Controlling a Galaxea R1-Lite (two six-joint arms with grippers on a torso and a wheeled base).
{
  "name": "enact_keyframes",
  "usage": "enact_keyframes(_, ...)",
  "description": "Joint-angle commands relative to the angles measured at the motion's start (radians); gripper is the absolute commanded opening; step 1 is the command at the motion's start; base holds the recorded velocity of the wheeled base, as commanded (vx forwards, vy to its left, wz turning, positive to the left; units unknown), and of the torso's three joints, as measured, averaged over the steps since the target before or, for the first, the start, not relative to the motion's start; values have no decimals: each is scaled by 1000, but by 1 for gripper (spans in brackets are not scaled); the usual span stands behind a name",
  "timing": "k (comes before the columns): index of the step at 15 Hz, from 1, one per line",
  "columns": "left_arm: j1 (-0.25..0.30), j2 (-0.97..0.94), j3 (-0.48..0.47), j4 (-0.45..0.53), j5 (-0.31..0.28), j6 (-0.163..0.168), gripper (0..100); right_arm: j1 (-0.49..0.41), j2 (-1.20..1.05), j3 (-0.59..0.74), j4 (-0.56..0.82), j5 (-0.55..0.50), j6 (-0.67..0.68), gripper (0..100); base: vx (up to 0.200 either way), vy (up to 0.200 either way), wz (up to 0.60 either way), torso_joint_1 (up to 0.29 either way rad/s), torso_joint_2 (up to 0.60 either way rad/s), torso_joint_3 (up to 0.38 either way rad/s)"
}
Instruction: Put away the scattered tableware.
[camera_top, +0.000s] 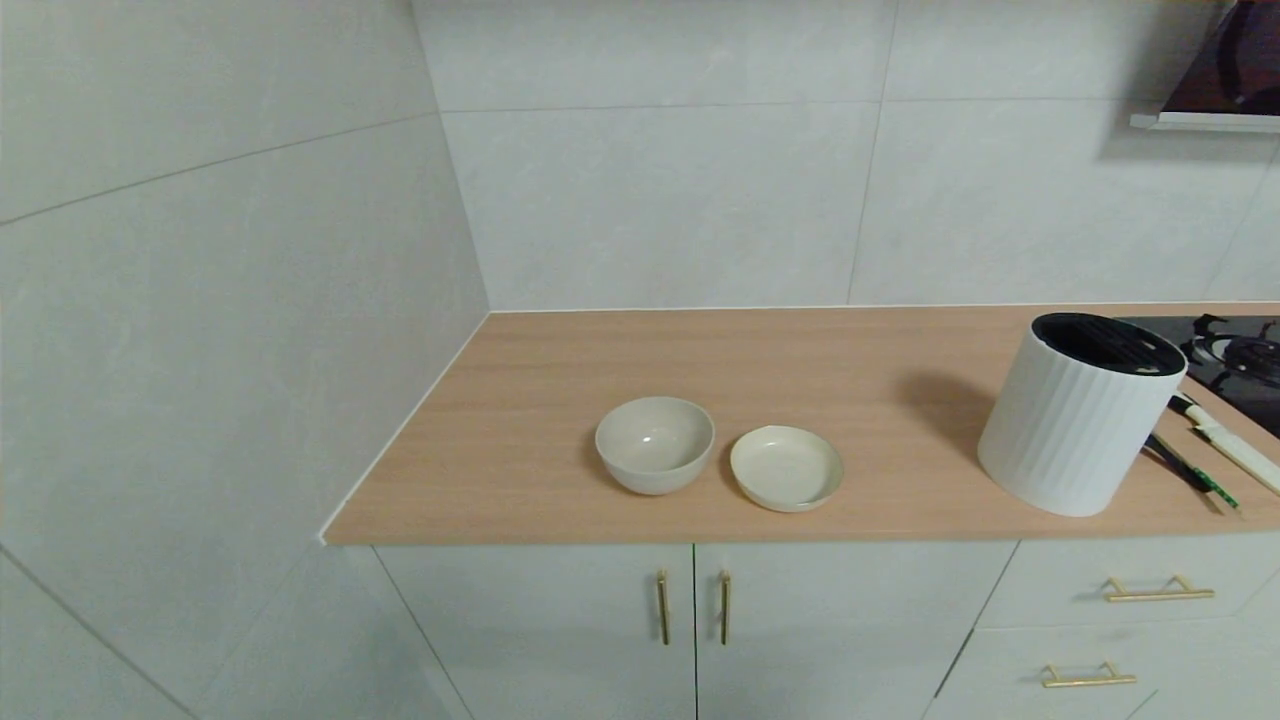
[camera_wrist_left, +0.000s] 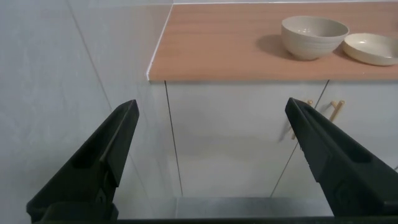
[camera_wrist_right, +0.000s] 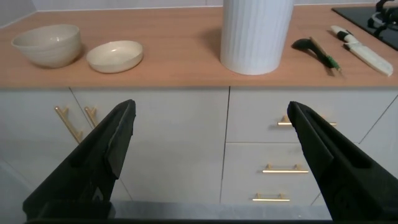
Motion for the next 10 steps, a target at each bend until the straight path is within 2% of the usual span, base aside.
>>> enact_keyframes(1,1,0,0,0,0,0,100,0,1,0,0,0,0,100,0,0,0,0,0,0)
enact_keyframes(6,1,0,0,0,0,0,100,0,1,0,0,0,2,100,0,0,0,-14,34,18)
enact_keyframes(10,1,0,0,0,0,0,100,0,1,0,0,0,0,100,0,0,0,-210,463,239)
